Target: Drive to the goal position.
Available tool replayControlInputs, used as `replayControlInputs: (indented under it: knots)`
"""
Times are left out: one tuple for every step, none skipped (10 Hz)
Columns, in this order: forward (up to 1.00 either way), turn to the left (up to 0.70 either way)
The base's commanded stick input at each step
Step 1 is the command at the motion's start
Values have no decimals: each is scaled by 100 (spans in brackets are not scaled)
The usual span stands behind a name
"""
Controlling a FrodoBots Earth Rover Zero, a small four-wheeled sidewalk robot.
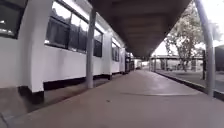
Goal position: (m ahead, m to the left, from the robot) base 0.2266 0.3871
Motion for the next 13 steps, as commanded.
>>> replayControlInputs:
  knots:
    - [-1,4]
    - [-39,5]
    - [-69,6]
    - [-69,6]
    - [-69,6]
    - [-69,6]
    - [-50,9]
    - [-17,6]
    - [12,4]
    - [12,4]
    - [12,4]
    - [12,4]
    - [12,4]
